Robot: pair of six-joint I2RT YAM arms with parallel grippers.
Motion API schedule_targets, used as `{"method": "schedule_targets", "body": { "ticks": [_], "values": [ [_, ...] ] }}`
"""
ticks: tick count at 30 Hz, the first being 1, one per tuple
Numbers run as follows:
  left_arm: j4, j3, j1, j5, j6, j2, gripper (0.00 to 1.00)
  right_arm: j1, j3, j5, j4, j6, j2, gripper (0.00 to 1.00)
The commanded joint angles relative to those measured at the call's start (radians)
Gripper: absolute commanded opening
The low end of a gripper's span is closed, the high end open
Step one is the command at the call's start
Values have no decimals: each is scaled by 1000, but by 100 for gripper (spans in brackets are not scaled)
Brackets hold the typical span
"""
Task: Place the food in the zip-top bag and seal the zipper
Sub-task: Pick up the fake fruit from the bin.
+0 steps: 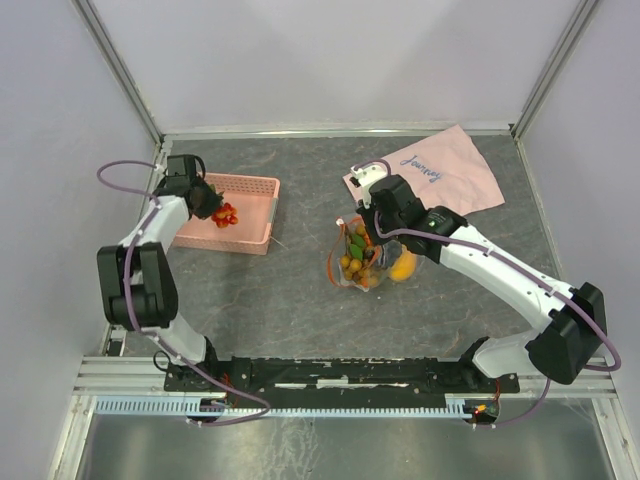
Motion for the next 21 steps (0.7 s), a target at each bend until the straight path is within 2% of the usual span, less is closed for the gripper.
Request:
{"method": "schedule_targets", "body": {
  "ticks": [1, 6, 10, 14, 21],
  "values": [
    [99, -85, -42, 44, -73, -185, 3, 0, 63, 34, -15, 4, -28, 2],
    [191, -228, -126, 49, -124, -372, 3, 0, 83, 27, -39, 5, -32, 2],
    [272, -336, -238, 41, -157, -497, 3, 0, 94, 26, -57, 13, -26, 2],
    [313, -405, -375, -22, -179, -595, 3, 0, 108, 18, -72, 25, -24, 2],
    [406, -496, -492, -3, -212, -724, 3, 0, 110, -5, -79, 55, -26, 2]
  ]
}}
